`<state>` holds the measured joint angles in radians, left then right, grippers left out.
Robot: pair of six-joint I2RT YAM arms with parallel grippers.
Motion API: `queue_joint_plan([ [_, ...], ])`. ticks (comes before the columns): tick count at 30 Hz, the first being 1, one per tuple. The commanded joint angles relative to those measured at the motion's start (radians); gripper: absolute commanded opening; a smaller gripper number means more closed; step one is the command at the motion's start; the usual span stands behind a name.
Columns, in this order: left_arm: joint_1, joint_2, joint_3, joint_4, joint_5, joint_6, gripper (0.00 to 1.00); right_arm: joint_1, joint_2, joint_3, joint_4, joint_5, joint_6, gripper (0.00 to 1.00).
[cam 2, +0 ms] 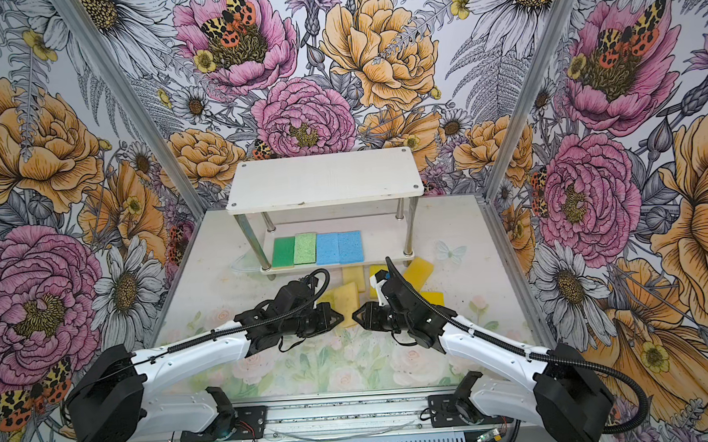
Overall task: Place and organize the cleaning sponges onto the shelf
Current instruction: 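Close the right gripper on the beige sponge while the left gripper releases it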
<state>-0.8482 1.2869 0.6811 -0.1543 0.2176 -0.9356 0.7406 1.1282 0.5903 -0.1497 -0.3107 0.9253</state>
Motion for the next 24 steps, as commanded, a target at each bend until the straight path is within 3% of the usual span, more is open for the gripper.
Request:
queue_joint_plan([
  [1, -0.005, -0.032, 0.03, -0.002, -0.028, 0.011, 0.09, 0.006, -0.008, 0.004, 0.007, 0.039, 0.005, 0.26],
  [7, -0.004, -0.03, 0.032, -0.005, -0.028, 0.013, 0.09, 0.01, -0.004, 0.008, 0.008, 0.037, 0.007, 0.1],
  [12, -0.004, -0.026, 0.034, -0.006, -0.021, 0.015, 0.19, 0.012, -0.011, 0.003, 0.008, 0.05, 0.012, 0.03],
  [13, -0.004, -0.026, 0.032, -0.006, -0.021, 0.015, 0.24, 0.013, -0.011, 0.002, 0.007, 0.054, 0.012, 0.03],
  [18, 0.007, -0.046, 0.016, -0.007, -0.025, 0.02, 0.71, 0.013, -0.032, -0.016, 0.005, 0.103, 0.015, 0.02],
  [23, 0.044, -0.122, -0.006, -0.054, -0.039, 0.041, 0.99, 0.008, -0.061, -0.002, -0.059, 0.181, -0.032, 0.02],
  [24, 0.06, -0.146, -0.013, -0.07, -0.04, 0.046, 0.99, 0.005, -0.065, 0.011, -0.083, 0.199, -0.053, 0.02],
])
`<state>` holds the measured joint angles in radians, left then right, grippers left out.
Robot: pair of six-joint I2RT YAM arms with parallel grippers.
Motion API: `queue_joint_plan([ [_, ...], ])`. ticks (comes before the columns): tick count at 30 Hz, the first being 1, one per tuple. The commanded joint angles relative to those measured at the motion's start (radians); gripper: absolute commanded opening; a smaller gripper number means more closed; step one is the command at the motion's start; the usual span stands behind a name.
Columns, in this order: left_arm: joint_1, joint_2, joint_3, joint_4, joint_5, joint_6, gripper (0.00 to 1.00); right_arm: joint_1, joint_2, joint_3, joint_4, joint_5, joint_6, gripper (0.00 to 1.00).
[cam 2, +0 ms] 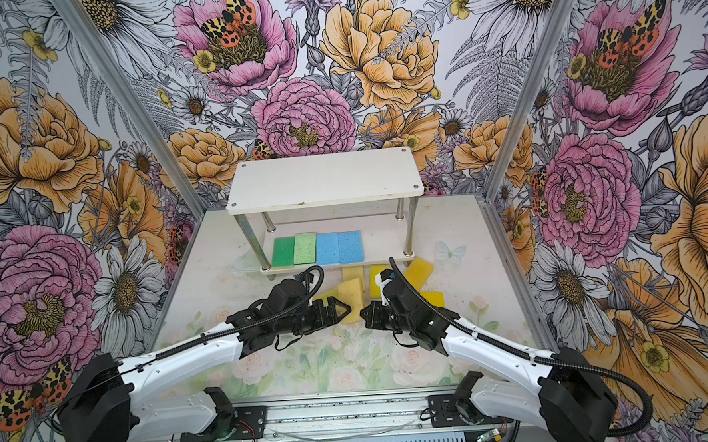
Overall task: Place and organize the cleaning sponges onto the shelf
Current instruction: 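Close the right gripper on the beige sponge while the left gripper releases it, then carry the beige sponge onto the lower shelf tier while the left arm withdraws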
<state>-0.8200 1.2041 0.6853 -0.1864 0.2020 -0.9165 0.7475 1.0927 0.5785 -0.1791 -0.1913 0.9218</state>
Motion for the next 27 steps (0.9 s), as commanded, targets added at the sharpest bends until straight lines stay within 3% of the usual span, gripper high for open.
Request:
queue_joint_plan([
  [1, 0.044, -0.086, -0.025, -0.05, -0.027, 0.031, 0.99, -0.006, -0.031, 0.034, -0.077, 0.095, -0.068, 0.02],
  [8, 0.166, -0.279, -0.134, -0.082, 0.009, 0.014, 0.99, -0.087, 0.0, 0.151, -0.178, 0.154, -0.196, 0.03],
  [17, 0.259, -0.462, -0.237, -0.148, 0.062, -0.016, 0.99, -0.158, 0.072, 0.293, -0.22, 0.197, -0.307, 0.03],
  [27, 0.296, -0.51, -0.267, -0.148, 0.09, -0.042, 0.99, -0.172, 0.095, 0.381, -0.247, 0.253, -0.391, 0.04],
])
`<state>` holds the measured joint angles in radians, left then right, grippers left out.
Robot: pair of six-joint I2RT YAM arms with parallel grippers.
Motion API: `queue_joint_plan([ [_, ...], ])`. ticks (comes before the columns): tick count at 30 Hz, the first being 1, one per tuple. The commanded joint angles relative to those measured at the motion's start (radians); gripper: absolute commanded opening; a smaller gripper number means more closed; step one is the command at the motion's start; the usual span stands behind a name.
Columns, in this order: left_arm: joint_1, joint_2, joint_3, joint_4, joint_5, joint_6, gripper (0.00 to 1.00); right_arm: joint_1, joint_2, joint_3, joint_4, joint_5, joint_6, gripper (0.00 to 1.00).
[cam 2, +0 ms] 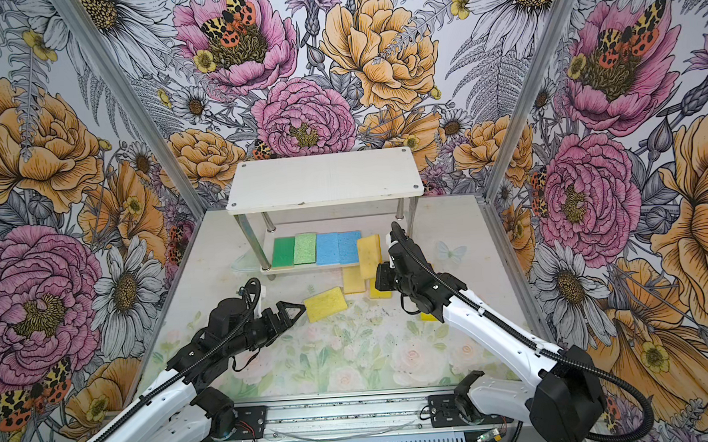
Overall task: Place and organize the cleaning sponges onto the shelf
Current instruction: 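Carry the beige sponge onto the lower shelf tier while the left arm withdraws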
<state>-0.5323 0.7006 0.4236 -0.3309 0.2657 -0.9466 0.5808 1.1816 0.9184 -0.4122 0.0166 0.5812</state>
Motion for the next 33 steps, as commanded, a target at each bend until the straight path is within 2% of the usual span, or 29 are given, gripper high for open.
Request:
queue_joint_plan([
  [1, 0.008, -0.004, -0.003, -0.003, 0.027, -0.012, 0.99, -0.007, 0.005, 0.045, -0.016, 0.054, -0.062, 0.04],
  [17, 0.008, -0.018, -0.02, -0.002, 0.031, -0.023, 0.99, -0.014, 0.072, 0.118, -0.009, 0.181, -0.198, 0.04],
  [33, 0.009, -0.03, -0.039, -0.003, 0.037, -0.032, 0.99, -0.048, 0.243, 0.157, 0.055, 0.141, -0.184, 0.04],
])
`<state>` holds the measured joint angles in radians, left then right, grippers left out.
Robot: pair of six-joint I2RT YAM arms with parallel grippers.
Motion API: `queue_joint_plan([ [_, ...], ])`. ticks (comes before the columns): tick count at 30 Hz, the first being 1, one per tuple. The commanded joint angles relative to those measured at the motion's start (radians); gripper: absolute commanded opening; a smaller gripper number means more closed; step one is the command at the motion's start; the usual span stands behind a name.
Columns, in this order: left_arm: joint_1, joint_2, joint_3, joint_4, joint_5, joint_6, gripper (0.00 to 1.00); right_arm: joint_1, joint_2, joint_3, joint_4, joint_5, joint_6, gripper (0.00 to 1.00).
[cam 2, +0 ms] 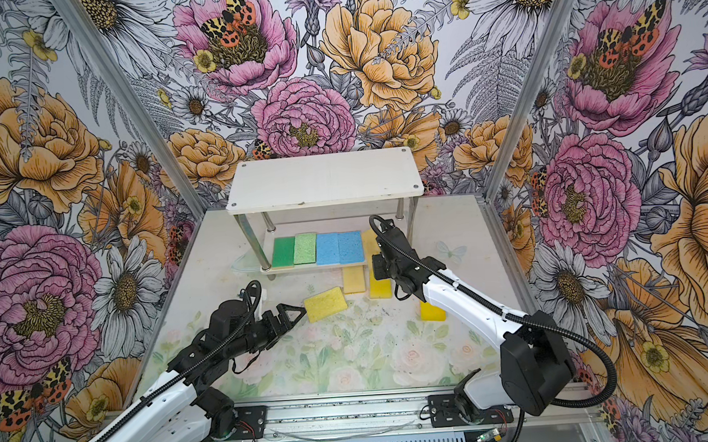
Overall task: Place and organize the cleaning sponges onto the shelf
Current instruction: 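Carry the beige sponge onto the lower shelf tier while the left arm withdraws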
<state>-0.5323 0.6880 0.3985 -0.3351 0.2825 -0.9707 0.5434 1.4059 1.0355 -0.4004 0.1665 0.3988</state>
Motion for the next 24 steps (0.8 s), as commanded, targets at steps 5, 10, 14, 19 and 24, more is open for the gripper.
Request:
queue_joint_plan([
  [5, 0.01, -0.024, -0.024, 0.001, 0.021, -0.011, 0.99, -0.037, 0.058, 0.043, 0.07, -0.043, 0.02, 0.04],
  [10, 0.01, -0.024, -0.027, 0.001, 0.022, -0.015, 0.99, -0.063, 0.088, 0.041, 0.105, -0.072, 0.038, 0.04],
  [14, 0.01, -0.025, -0.03, -0.001, 0.022, -0.014, 0.99, -0.084, 0.111, 0.042, 0.131, -0.097, 0.055, 0.04],
  [19, 0.011, -0.028, -0.035, -0.005, 0.024, -0.014, 0.99, -0.104, 0.136, 0.041, 0.153, -0.123, 0.067, 0.04],
  [24, 0.011, -0.035, -0.04, -0.011, 0.023, -0.015, 0.99, -0.124, 0.163, 0.041, 0.18, -0.155, 0.085, 0.04],
])
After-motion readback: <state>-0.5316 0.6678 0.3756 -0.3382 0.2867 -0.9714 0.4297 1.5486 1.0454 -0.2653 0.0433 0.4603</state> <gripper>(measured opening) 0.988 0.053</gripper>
